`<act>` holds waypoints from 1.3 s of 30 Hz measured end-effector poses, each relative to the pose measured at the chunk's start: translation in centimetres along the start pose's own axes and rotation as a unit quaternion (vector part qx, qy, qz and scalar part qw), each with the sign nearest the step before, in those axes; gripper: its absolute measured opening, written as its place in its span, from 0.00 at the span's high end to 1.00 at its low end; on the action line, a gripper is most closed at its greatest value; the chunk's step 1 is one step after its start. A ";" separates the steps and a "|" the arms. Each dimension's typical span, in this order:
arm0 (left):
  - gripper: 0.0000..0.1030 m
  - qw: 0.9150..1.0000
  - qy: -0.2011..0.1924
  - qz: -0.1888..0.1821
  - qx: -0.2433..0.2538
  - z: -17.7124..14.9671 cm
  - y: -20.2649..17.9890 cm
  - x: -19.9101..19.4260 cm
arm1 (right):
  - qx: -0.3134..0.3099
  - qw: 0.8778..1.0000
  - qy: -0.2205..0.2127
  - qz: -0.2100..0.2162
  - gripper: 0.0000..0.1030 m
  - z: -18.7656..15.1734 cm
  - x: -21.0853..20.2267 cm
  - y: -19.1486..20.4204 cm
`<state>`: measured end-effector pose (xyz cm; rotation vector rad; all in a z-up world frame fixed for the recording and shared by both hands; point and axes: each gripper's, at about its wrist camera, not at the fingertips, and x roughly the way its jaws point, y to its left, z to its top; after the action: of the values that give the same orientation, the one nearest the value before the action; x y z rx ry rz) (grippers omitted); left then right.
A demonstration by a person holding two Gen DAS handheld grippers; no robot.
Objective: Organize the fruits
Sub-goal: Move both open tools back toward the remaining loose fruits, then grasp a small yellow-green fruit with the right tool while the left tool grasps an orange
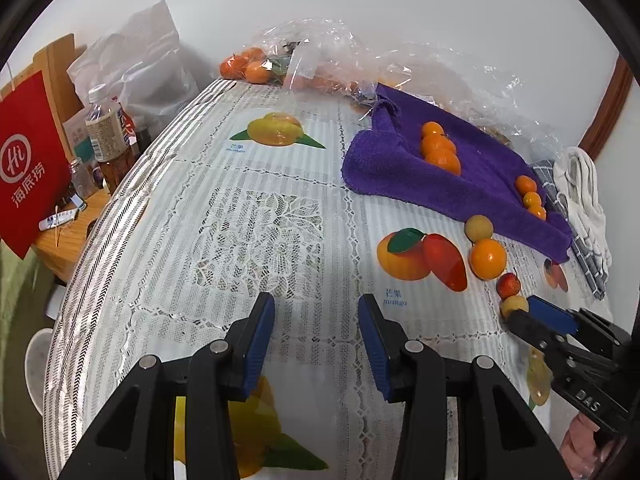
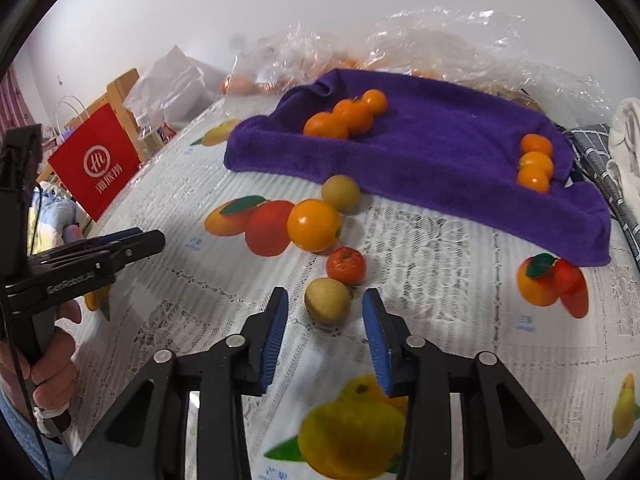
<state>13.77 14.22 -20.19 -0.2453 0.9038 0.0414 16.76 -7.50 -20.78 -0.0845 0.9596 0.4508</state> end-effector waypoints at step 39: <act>0.62 0.994 -0.004 -0.101 0.046 3.0 -11.8 3.7 | 0.108 0.983 -0.046 -0.139 0.76 -6.0 -6.3 -14.5</act>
<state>20.05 3.23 -19.05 -0.2491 0.8659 -0.1865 14.91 -24.31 -21.02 -0.0017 0.8846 0.0906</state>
